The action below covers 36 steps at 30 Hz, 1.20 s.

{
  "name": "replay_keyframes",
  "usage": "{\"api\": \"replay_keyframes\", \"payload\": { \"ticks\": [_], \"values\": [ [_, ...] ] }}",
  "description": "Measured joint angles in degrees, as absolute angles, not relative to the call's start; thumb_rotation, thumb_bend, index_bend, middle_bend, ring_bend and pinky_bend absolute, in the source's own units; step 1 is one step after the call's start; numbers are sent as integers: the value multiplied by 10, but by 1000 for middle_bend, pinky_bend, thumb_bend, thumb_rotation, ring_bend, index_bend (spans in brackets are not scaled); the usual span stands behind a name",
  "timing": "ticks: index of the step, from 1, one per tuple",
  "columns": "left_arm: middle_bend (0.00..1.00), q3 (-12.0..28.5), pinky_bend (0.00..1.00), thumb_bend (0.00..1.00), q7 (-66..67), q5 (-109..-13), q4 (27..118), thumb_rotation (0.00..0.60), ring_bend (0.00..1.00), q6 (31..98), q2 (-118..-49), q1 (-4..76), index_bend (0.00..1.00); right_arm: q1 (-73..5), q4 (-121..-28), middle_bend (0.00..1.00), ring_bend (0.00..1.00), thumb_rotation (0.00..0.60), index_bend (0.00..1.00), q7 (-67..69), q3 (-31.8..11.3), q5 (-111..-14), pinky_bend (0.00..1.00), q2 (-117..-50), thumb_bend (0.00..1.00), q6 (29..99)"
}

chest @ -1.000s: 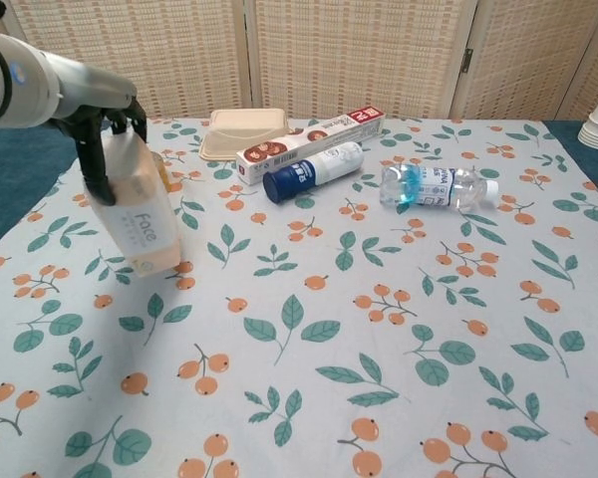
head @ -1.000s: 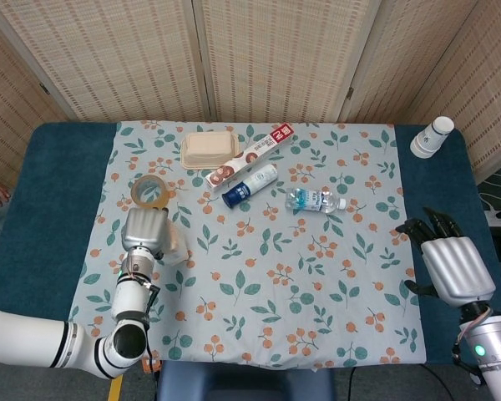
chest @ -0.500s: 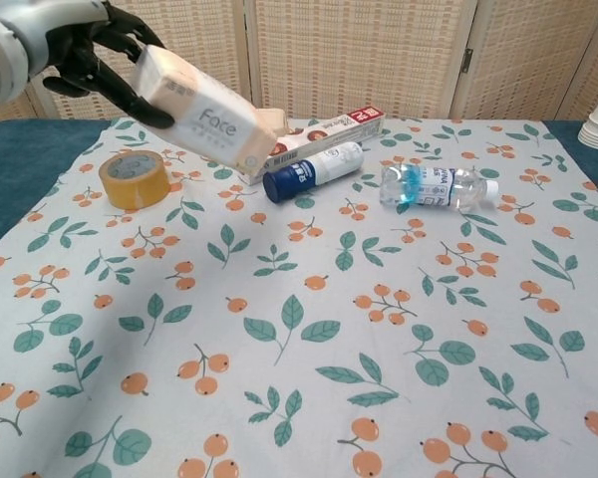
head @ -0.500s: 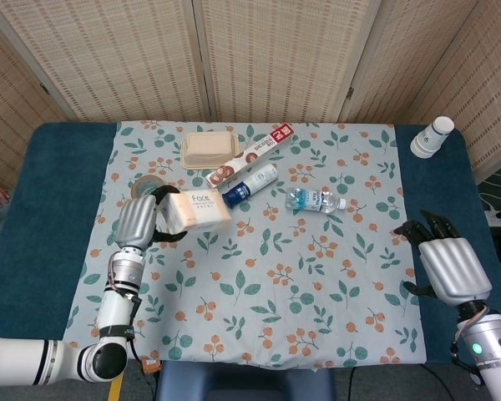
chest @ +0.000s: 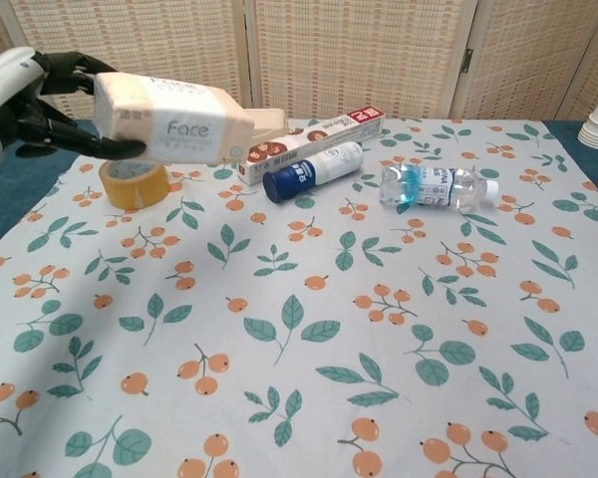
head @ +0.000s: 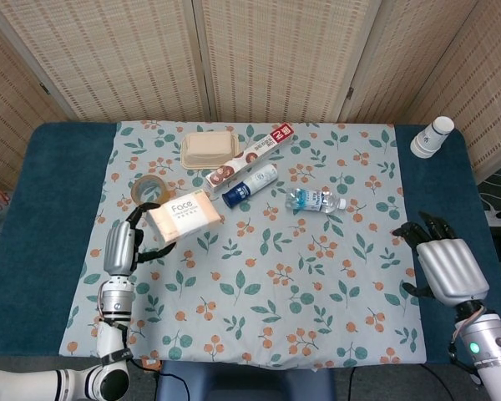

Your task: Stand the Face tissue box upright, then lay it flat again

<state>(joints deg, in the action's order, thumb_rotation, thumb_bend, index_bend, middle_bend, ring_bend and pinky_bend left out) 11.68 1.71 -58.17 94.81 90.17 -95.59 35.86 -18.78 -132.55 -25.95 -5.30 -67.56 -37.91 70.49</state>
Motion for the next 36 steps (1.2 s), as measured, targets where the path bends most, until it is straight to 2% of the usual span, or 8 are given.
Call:
{"api": "replay_keyframes", "payload": {
  "ticks": [9,16,26,36],
  "values": [
    [631,103,1000,198,-4,-614,868,600,1000,889,-1002,315,463,-190,-1325,192,44,600,258,-261,-52,-673,99,-379,71,704],
    [628,114,1000,197,-31,-611,842,600,1000,867,-1031,288,460,-192,-1323,192,44,600,258,-263,-52,-669,99,-381,72,703],
    [628,106,1000,196,-49,-633,789,600,1000,841,-1072,262,459,-193,-1322,192,43,600,258,-266,-51,-666,99,-383,72,703],
    [626,110,1000,196,-62,-662,765,600,1000,813,-1086,247,459,-191,-1321,192,43,600,258,-267,-47,-668,99,-384,71,704]
  ]
}}
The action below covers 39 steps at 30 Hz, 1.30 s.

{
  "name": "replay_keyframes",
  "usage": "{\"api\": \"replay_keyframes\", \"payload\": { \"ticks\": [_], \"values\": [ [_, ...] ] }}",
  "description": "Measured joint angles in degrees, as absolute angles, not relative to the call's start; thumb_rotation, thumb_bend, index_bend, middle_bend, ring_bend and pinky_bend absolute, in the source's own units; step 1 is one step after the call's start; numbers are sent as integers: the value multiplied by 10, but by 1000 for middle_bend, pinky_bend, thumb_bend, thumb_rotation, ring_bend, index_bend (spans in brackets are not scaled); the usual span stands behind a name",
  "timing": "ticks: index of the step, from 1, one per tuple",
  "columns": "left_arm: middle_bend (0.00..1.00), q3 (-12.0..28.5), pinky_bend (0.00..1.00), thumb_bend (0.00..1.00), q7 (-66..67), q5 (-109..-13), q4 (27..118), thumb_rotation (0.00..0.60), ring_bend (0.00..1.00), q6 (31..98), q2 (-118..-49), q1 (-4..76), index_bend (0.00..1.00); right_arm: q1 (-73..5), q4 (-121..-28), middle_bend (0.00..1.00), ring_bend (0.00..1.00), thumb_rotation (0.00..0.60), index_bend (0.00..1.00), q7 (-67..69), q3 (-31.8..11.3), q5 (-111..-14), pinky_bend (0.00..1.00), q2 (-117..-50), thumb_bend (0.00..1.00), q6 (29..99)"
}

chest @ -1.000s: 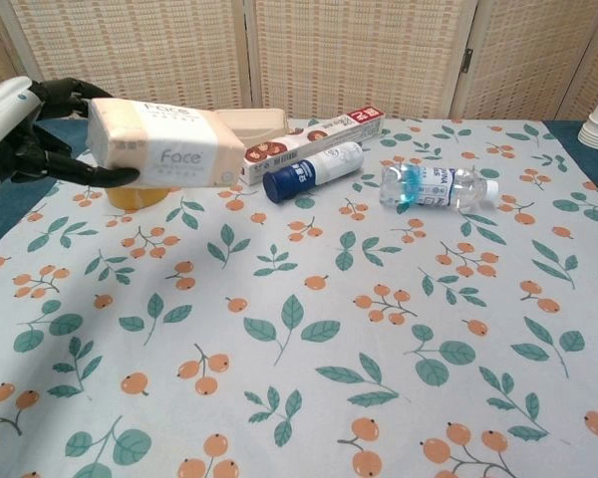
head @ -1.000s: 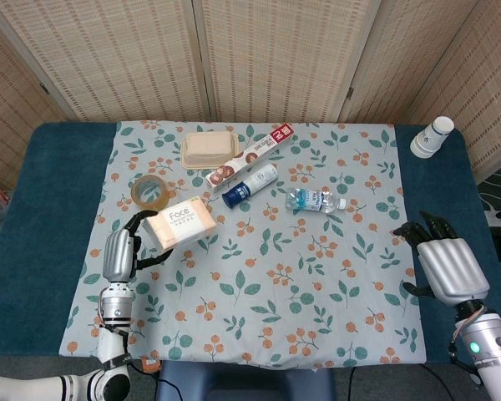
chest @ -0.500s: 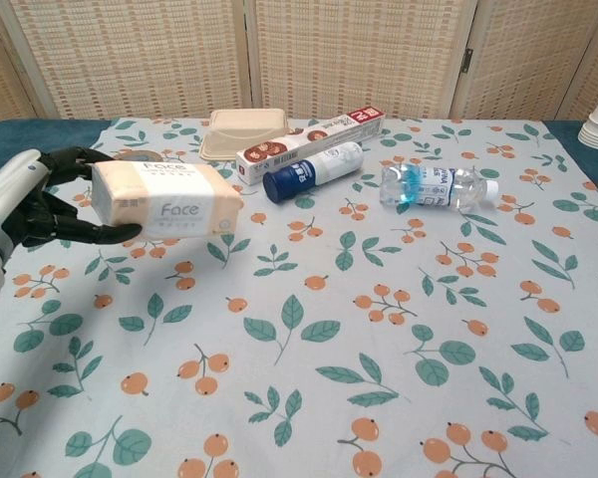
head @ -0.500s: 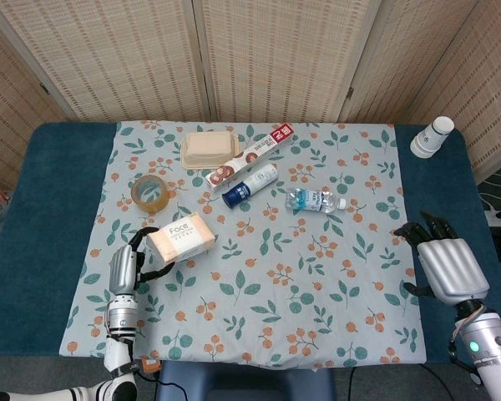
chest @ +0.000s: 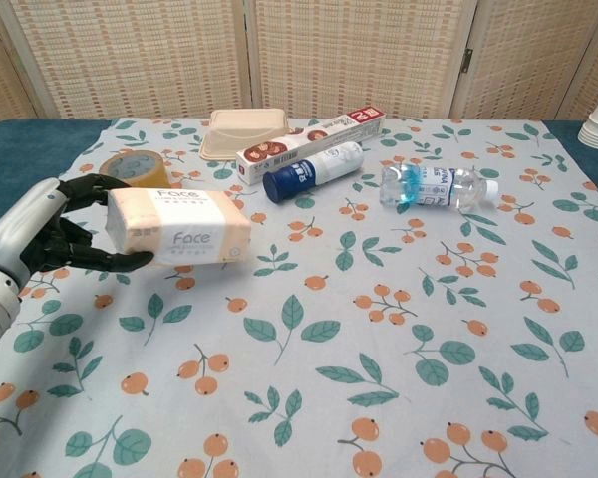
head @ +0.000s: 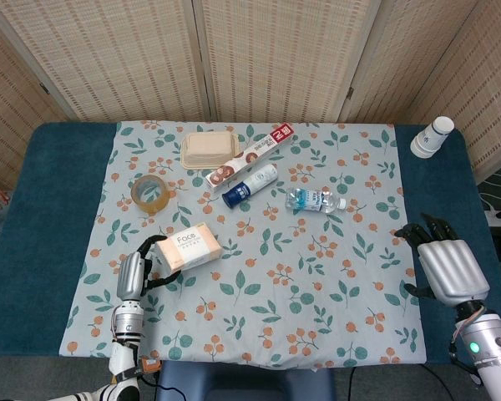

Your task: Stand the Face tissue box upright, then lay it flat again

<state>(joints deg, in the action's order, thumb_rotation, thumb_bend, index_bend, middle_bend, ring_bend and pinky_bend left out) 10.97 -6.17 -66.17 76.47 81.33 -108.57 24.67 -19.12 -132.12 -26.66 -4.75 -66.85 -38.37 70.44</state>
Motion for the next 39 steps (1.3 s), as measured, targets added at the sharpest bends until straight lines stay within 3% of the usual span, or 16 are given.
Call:
{"api": "replay_keyframes", "payload": {
  "ticks": [13,16,21,29,39],
  "values": [
    [584,121,1000,191,-65,-661,738,600,1000,775,-1093,231,410,-189,-1321,192,44,600,258,-265,-45,-671,99,-381,72,707],
    [514,121,1000,181,-64,-662,739,600,1000,768,-1090,228,323,-189,-1321,192,44,600,258,-265,-45,-671,99,-382,72,707],
    [289,116,1000,146,-73,-672,748,600,1000,748,-1074,225,9,-189,-1322,192,44,600,258,-266,-45,-670,99,-382,71,707],
    [136,105,1000,118,-86,-679,767,600,975,699,-1036,224,0,-188,-1323,192,44,600,258,-263,-45,-673,99,-382,72,708],
    [106,113,1000,114,-77,-678,801,600,960,696,-1005,221,0,-185,-1326,192,44,600,258,-259,-46,-681,99,-380,71,715]
  ]
}}
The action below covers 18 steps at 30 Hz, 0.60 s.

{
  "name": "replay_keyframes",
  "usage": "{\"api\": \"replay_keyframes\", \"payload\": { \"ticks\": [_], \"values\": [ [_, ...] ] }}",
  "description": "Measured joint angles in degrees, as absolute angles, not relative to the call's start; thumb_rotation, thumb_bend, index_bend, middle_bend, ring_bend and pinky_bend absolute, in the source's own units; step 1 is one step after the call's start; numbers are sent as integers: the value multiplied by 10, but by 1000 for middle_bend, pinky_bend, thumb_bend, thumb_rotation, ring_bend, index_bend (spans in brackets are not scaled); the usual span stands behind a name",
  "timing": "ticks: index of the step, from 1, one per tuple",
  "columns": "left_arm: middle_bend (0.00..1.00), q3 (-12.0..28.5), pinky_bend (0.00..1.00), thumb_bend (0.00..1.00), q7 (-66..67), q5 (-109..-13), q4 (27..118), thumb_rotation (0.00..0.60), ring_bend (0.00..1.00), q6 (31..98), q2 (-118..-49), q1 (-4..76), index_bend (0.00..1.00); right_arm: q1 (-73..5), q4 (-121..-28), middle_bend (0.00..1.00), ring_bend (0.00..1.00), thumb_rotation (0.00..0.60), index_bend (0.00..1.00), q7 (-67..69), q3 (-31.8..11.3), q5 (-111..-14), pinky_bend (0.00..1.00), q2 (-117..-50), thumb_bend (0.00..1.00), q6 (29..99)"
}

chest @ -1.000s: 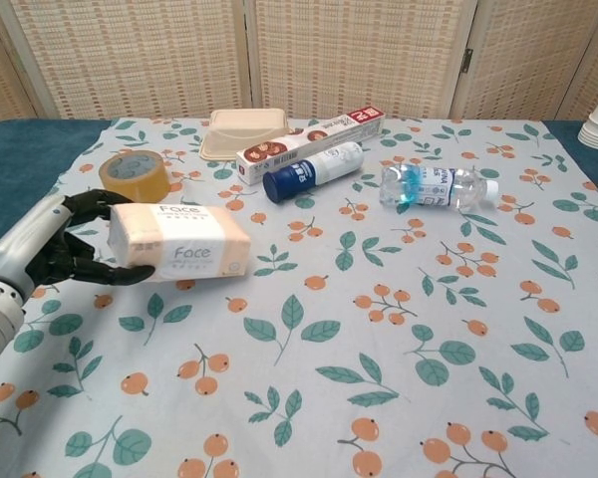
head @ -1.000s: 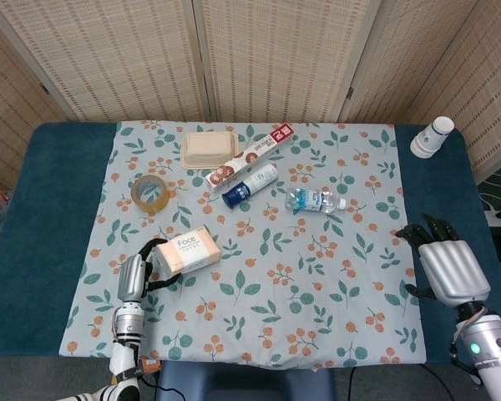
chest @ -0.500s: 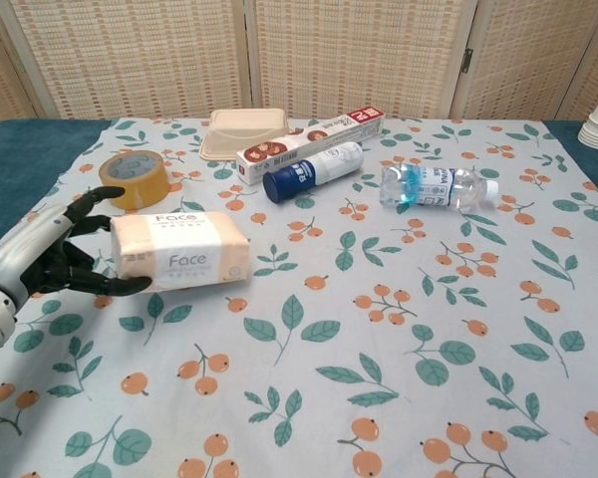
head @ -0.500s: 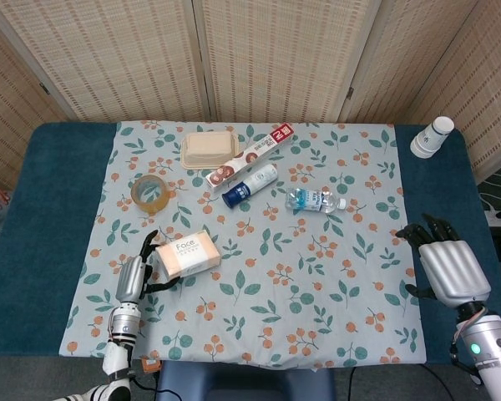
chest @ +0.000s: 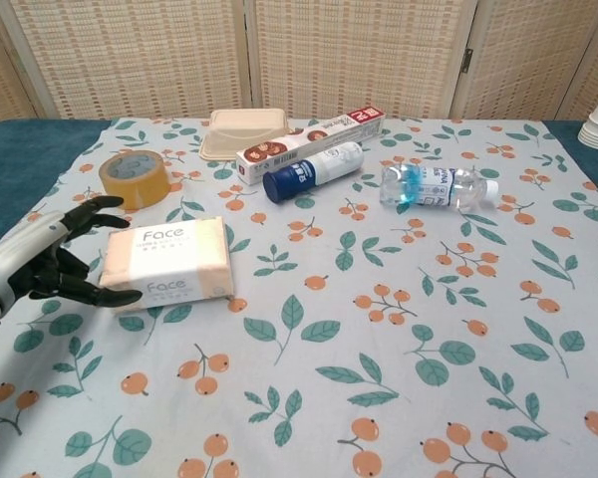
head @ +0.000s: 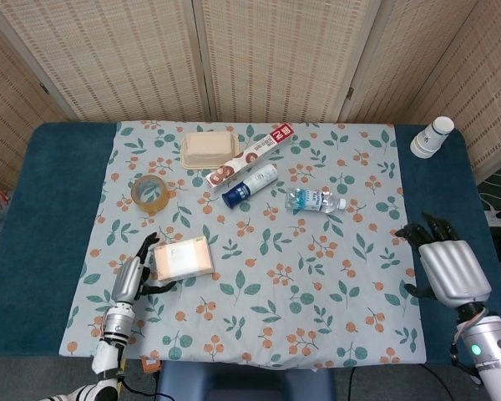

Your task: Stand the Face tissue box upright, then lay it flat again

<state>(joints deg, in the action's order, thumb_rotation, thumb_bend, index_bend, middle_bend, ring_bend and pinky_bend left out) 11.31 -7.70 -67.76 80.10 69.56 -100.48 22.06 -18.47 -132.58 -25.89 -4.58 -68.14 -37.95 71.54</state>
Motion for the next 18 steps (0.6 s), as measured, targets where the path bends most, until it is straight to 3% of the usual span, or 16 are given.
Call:
{"api": "replay_keyframes", "payload": {
  "ticks": [13,18],
  "values": [
    [109,142,1000,108,-35,-680,936,600,959,711,-878,211,0,-178,-1331,192,44,600,258,-239,-49,-696,99,-367,72,723],
    [175,163,1000,151,-14,-661,1026,600,959,716,-807,206,0,-176,-1335,193,44,600,258,-234,-50,-704,99,-363,72,722]
  ]
}}
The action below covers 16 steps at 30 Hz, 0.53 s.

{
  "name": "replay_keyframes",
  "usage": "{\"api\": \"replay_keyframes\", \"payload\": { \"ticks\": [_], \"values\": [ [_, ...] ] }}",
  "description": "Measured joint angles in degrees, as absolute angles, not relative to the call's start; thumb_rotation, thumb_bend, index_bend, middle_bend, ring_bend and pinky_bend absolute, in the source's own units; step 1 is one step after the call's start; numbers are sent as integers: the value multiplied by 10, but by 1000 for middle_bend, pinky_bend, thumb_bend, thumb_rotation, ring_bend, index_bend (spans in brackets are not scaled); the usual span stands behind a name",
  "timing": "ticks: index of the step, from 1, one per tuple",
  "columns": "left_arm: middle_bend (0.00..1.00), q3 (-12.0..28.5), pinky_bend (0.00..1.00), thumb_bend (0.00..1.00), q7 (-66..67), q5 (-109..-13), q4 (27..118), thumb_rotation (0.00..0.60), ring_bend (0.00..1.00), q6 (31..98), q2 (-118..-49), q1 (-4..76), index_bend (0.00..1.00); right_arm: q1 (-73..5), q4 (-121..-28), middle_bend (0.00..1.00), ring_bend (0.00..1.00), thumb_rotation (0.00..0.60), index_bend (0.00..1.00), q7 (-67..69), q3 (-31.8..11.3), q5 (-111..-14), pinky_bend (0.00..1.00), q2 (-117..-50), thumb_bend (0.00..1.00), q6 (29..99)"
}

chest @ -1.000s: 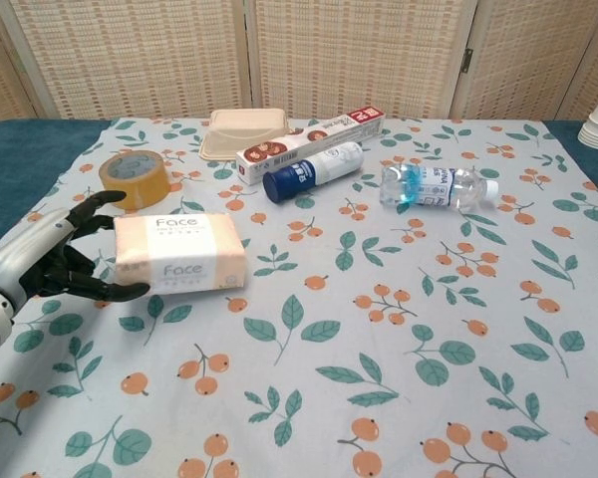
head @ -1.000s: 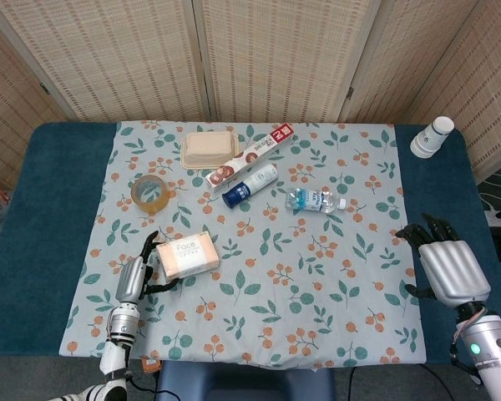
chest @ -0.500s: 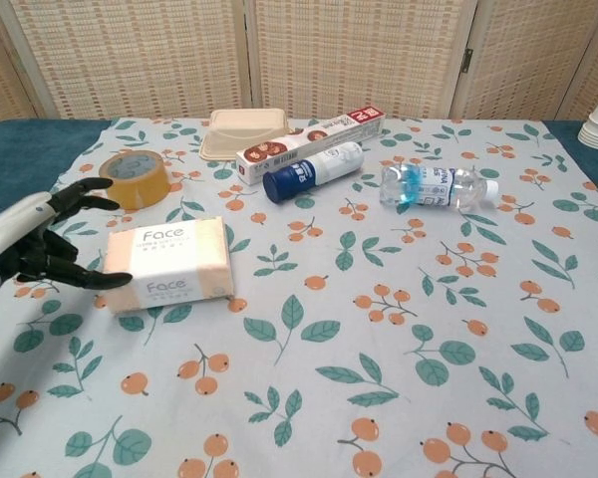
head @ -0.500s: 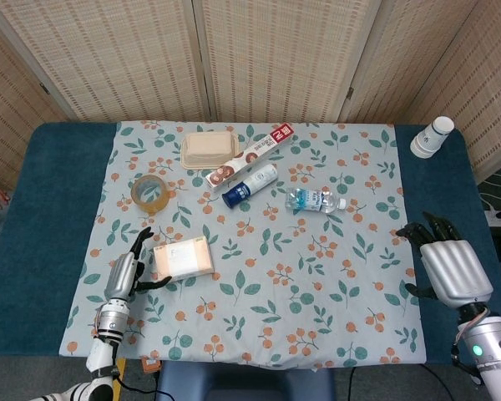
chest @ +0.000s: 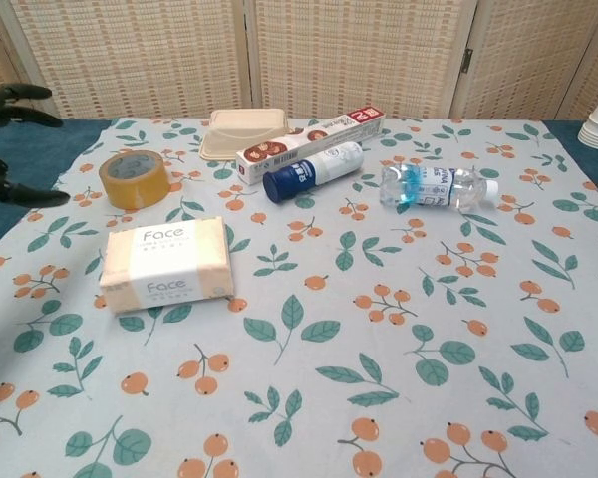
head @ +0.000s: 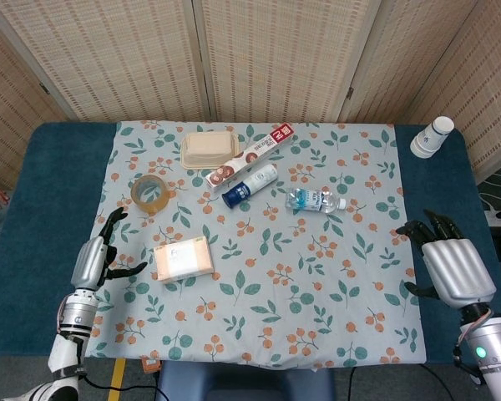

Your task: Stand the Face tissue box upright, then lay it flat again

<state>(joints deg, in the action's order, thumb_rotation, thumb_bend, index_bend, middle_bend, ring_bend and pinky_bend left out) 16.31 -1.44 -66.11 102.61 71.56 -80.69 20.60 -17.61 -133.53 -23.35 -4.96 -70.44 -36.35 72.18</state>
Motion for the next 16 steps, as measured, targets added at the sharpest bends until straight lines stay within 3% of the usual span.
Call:
{"api": "replay_keyframes", "payload": {
  "ticks": [5,9,16],
  "values": [
    [258,184,1000,378,49,-595,1102,600,978,711,-729,209,26,-173,-1344,192,44,600,258,-233,-44,-714,99,-360,72,716],
    [271,176,1000,372,150,-577,1123,600,971,694,-676,220,135,-171,-1349,192,44,600,258,-235,-43,-721,99,-358,72,716],
    [232,126,963,364,372,-590,1124,600,903,663,-577,257,122,-164,-1350,192,44,600,258,-231,-40,-733,99,-354,72,718]
  ]
}}
